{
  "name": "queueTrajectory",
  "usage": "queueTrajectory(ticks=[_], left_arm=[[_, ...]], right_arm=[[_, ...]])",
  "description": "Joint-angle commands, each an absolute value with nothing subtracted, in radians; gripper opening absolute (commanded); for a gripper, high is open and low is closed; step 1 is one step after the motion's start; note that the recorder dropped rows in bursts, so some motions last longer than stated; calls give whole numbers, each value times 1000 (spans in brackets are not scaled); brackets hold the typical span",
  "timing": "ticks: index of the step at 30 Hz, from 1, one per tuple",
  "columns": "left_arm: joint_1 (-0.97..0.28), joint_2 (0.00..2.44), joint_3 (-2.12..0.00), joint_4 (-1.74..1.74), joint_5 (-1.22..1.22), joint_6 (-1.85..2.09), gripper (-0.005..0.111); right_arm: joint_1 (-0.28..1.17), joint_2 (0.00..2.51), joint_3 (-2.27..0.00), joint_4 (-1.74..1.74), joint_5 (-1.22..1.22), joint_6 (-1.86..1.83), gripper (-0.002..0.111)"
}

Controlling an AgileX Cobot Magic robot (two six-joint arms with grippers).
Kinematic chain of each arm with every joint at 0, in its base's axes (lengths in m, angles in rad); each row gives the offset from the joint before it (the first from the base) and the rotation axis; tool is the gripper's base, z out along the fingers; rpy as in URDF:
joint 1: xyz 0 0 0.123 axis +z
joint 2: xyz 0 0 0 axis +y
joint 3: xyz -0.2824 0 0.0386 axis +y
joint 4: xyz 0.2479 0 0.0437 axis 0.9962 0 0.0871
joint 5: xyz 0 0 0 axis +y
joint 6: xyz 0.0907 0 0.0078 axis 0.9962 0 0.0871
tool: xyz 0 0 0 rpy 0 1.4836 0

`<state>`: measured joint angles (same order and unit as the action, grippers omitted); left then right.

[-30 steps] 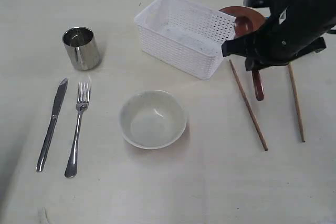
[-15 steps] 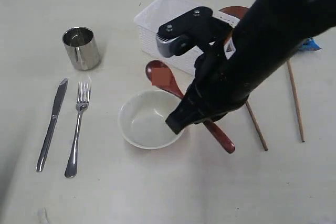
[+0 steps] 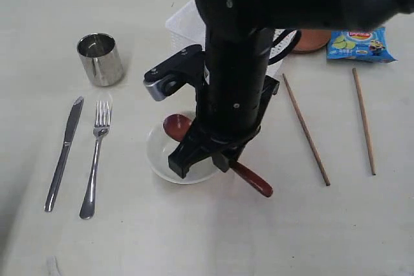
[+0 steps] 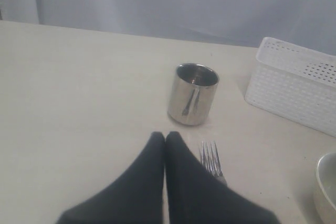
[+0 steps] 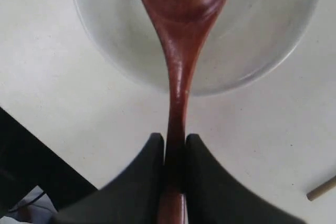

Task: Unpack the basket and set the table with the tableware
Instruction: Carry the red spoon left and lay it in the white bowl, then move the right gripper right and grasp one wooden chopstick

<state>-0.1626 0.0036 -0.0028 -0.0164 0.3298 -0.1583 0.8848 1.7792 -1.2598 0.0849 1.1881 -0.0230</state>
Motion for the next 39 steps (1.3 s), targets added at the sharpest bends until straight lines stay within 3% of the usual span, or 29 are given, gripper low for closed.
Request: queueTrajectory(ticks=[1,7,13,15,25,33,39], left_arm=[[-162,0,0,-20,320,-158,0],[-162,0,0,-20,320,-158,0],[-162,0,0,-20,320,-158,0],[-162,0,0,-20,320,-158,0],[-162,0,0,-20,320,-158,0],[-162,0,0,-20,320,-158,0],[-162,0,0,-20,320,-158,0]], right_arm=[[889,1837,-1283,73,1219,-13,0],[889,1858,-1283,69,1173,-15,1],[889,1856,-1292,69,1155,-15,36],[889,1854,-1307,69,1168,-11,42],[839,1737,-1393,-103,1221,73,42],[530,1654,-1391,-159,1221,108,42],[296,1672,-1219,-65,966,77,38]])
